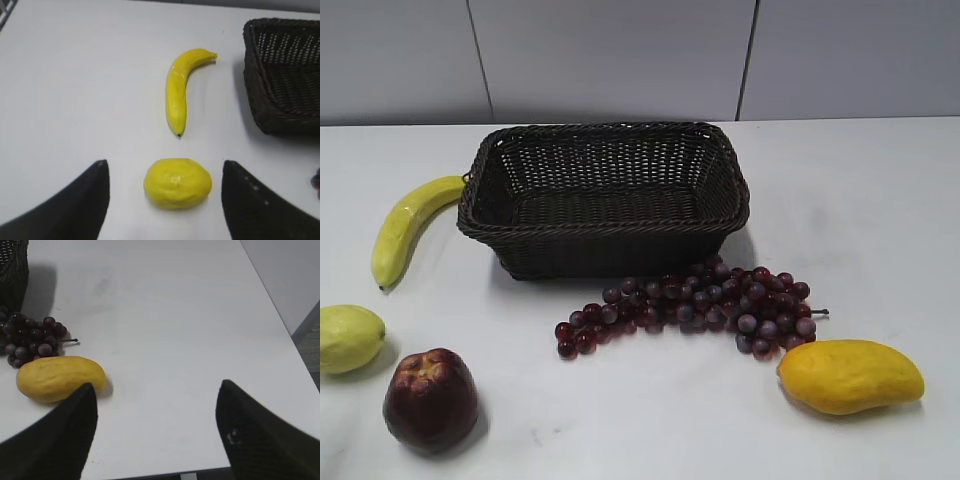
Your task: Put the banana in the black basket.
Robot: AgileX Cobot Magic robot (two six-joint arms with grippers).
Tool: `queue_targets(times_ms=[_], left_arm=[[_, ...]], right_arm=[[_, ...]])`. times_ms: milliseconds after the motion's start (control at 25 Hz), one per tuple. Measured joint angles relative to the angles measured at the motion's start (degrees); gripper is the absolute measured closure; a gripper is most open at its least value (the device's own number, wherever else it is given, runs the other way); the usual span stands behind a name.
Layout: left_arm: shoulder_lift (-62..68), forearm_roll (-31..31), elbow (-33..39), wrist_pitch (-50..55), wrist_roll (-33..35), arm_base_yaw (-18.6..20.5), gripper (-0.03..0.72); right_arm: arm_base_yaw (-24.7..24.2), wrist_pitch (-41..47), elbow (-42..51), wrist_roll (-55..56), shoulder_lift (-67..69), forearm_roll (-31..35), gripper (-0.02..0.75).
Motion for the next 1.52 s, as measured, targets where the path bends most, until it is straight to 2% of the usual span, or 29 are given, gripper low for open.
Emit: queue_targets(times_ms=[320, 680, 1040, 1520], left_arm=[[17.4, -0.6, -7.8, 0.0, 0.0, -0.2, 0.005], [36.6, 1.1, -19.7, 1.2, 0.0, -9.2, 0.009], [53.1, 1.8, -30.2, 3.6, 0.0, -9.6, 0.009], [69.0, 6.5, -42.7, 3.9, 0.0, -9.7, 0.009]], right_arm=[[0.0, 0.0, 0.0, 0.0, 0.0, 0.0, 0.148], [0.0, 0.0, 0.0, 0.0, 0.0, 0.0, 0.148], [0.0, 0.0, 0.0, 0.0, 0.0, 0.0, 0.148], [0.0, 0.0, 0.0, 0.0, 0.0, 0.0, 0.148]])
